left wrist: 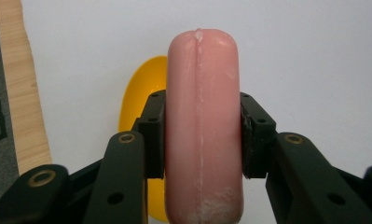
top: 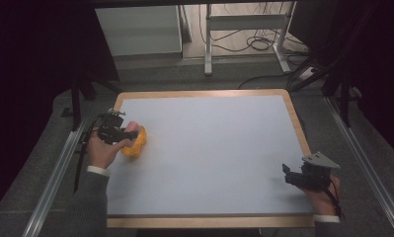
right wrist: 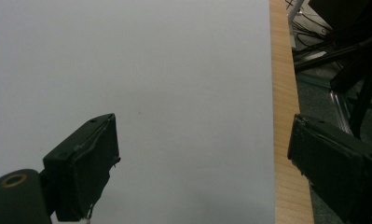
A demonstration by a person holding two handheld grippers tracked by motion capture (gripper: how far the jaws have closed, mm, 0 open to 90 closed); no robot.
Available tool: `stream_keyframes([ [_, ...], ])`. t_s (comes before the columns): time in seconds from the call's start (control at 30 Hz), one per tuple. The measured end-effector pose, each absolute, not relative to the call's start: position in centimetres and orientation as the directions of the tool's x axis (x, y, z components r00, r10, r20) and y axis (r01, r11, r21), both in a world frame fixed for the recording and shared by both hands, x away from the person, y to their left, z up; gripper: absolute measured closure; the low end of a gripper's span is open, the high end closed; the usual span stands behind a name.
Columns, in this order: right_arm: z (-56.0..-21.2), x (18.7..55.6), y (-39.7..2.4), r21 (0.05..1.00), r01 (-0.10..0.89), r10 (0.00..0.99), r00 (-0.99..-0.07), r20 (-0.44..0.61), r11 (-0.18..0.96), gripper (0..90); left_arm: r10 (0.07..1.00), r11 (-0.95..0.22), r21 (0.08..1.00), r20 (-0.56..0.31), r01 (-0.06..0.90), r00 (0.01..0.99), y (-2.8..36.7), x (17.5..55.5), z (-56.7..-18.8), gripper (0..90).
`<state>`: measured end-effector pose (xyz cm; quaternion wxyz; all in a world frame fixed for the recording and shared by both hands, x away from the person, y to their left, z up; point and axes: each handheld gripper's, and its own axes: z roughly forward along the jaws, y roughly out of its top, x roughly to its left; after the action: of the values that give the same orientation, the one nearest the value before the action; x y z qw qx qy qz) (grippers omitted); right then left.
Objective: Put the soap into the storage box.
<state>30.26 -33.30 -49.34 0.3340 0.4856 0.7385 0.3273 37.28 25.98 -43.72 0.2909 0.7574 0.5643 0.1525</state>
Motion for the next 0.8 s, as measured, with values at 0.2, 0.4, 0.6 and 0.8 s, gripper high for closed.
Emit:
stream_keyframes([
  [0.2,-49.3,30.3,-33.3,0.808,0.499,0.936,-0.306,-0.176,0.315,8.6,0.946,-0.188,0.605,-0.099,0.774,0.308,26.2,37.6,-44.1,60.1],
  [0.4,-49.4,30.3,-33.3,0.806,0.5,0.935,-0.306,-0.179,0.317,8.6,0.949,-0.191,0.582,-0.097,0.79,0.3,26.3,38.2,-45.1,60.1],
  [0.6,-49.4,30.3,-33.3,0.806,0.5,0.935,-0.307,-0.178,0.317,8.6,0.952,-0.188,0.558,-0.101,0.808,0.29,26.5,38.7,-46.4,60.1],
  [0.8,-49.5,30.4,-33.3,0.804,0.502,0.935,-0.307,-0.178,0.318,8.6,0.952,-0.191,0.545,-0.099,0.816,0.289,26.4,39.0,-47.1,60.1],
])
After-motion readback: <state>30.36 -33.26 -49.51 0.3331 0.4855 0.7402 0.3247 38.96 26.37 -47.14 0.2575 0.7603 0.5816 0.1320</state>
